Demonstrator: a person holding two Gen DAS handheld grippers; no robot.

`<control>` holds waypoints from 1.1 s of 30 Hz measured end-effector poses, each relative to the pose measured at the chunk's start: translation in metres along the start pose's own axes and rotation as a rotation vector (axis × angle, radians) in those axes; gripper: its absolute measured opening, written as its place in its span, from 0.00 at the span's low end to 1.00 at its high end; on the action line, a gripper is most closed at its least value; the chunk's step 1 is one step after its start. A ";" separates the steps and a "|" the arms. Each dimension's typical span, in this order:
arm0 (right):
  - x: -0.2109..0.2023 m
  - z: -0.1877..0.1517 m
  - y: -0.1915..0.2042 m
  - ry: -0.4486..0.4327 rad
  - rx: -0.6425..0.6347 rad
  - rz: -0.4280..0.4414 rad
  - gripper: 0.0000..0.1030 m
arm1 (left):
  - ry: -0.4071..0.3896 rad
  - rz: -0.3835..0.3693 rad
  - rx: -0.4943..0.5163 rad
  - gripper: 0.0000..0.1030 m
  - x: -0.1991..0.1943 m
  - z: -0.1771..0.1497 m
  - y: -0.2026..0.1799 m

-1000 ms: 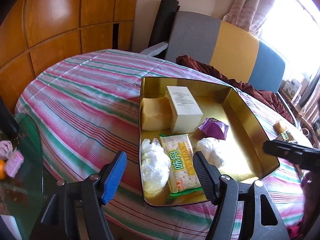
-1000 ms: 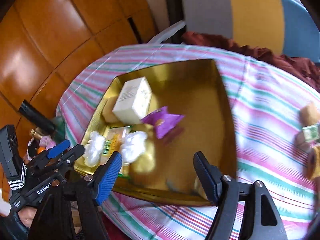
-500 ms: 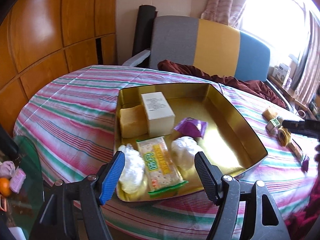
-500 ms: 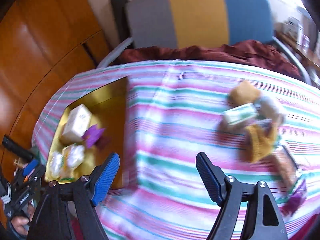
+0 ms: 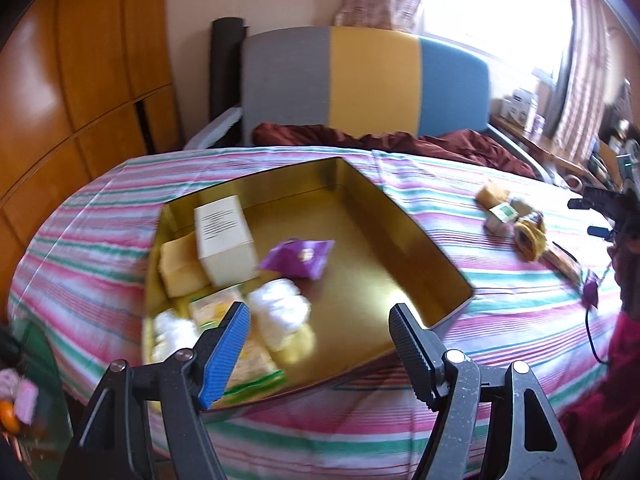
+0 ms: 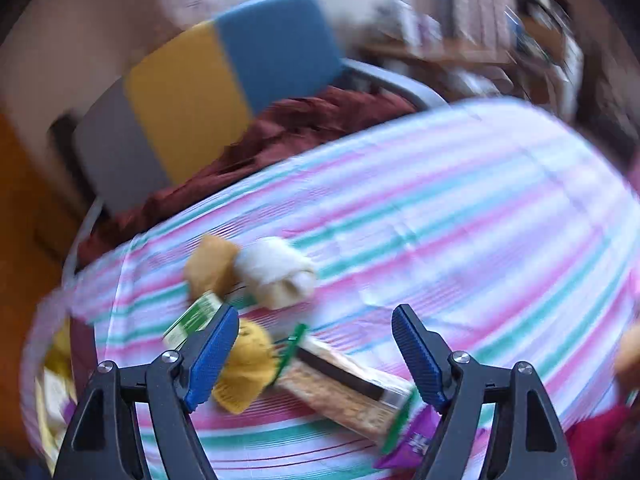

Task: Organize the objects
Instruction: 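Withdraw both grippers from the tray back toward the remaining items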

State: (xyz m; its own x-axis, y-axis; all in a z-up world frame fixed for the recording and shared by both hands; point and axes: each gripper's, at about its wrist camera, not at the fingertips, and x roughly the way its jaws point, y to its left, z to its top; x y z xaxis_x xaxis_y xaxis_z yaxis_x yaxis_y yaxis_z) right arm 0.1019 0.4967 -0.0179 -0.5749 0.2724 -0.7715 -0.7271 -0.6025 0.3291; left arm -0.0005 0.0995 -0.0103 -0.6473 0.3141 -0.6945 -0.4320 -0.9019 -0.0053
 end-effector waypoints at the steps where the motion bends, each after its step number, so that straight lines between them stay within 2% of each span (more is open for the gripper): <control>1: 0.000 0.003 -0.012 0.000 0.071 0.028 0.78 | 0.004 -0.014 0.011 0.71 0.003 0.002 -0.008; 4: 0.001 0.008 -0.032 0.015 0.165 0.038 0.78 | 0.013 -0.059 0.050 0.71 0.011 0.011 -0.034; 7: 0.009 0.006 -0.043 0.072 0.235 0.095 0.78 | 0.019 -0.111 0.084 0.71 0.021 0.023 -0.064; 13: 0.011 0.002 -0.042 0.106 0.255 0.132 0.78 | 0.030 -0.168 0.175 0.71 0.045 0.048 -0.120; 18: 0.011 0.002 -0.043 0.126 0.269 0.166 0.78 | 0.039 -0.174 0.255 0.70 0.076 0.071 -0.162; 24: 0.010 0.001 -0.039 0.142 0.266 0.214 0.78 | 0.068 -0.164 0.347 0.62 0.124 0.095 -0.198; 29: 0.008 0.000 -0.038 0.148 0.272 0.249 0.79 | 0.063 -0.191 0.451 0.61 0.159 0.108 -0.230; 33: 0.014 -0.001 -0.038 0.175 0.283 0.266 0.79 | 0.095 -0.215 0.509 0.61 0.188 0.113 -0.253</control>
State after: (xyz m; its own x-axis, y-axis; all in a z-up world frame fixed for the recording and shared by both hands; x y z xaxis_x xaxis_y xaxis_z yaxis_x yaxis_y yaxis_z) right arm 0.1220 0.5227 -0.0412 -0.7022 -0.0109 -0.7119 -0.6500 -0.3981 0.6473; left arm -0.0842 0.4204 -0.0583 -0.4621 0.4258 -0.7779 -0.8118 -0.5563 0.1777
